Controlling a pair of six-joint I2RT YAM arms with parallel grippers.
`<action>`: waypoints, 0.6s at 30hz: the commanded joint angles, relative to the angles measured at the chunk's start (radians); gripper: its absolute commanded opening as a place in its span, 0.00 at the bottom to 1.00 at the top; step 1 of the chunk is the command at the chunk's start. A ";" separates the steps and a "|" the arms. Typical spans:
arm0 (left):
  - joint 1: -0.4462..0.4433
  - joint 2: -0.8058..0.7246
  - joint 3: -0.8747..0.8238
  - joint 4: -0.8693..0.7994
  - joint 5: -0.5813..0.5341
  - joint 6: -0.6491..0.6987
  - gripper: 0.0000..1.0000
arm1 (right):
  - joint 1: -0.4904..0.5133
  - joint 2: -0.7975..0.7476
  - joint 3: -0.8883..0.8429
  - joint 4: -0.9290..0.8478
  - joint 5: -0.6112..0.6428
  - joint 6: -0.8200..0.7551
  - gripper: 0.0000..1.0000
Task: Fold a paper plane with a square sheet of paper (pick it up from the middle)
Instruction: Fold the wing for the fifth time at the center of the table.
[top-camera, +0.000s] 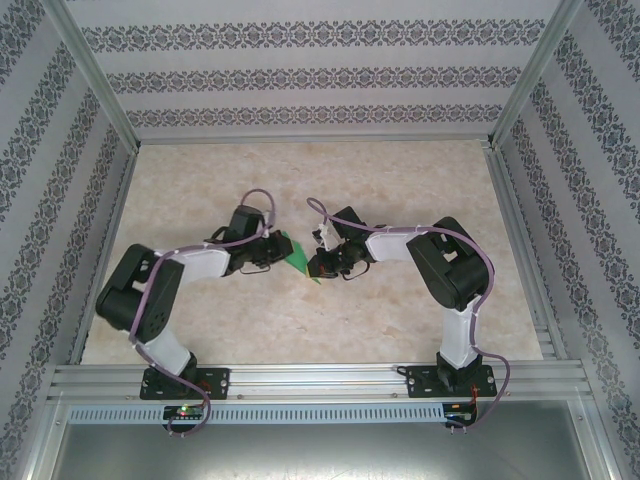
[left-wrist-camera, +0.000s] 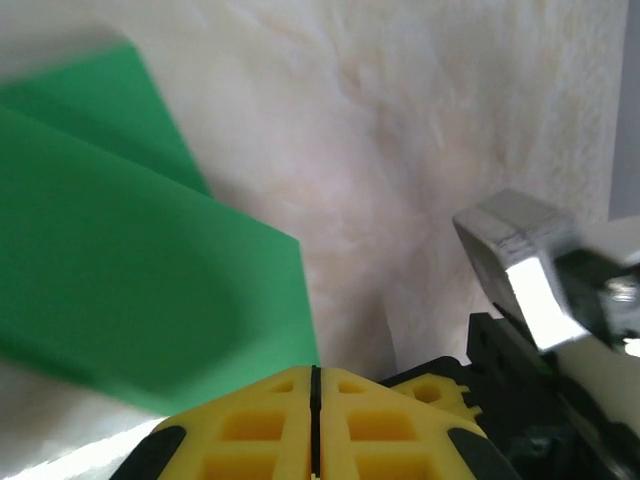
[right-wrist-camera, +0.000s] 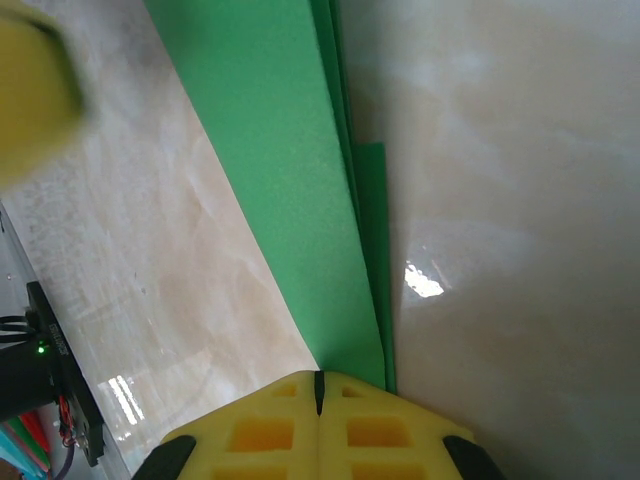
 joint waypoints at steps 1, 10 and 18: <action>-0.033 0.073 0.051 0.046 0.012 -0.016 0.10 | -0.008 0.082 -0.058 -0.135 0.153 0.008 0.00; -0.034 0.134 0.035 0.020 -0.032 -0.029 0.08 | -0.005 -0.012 -0.036 -0.052 0.055 0.059 0.00; -0.034 0.125 -0.013 0.030 -0.051 -0.024 0.08 | -0.011 -0.090 -0.009 0.005 0.066 0.096 0.00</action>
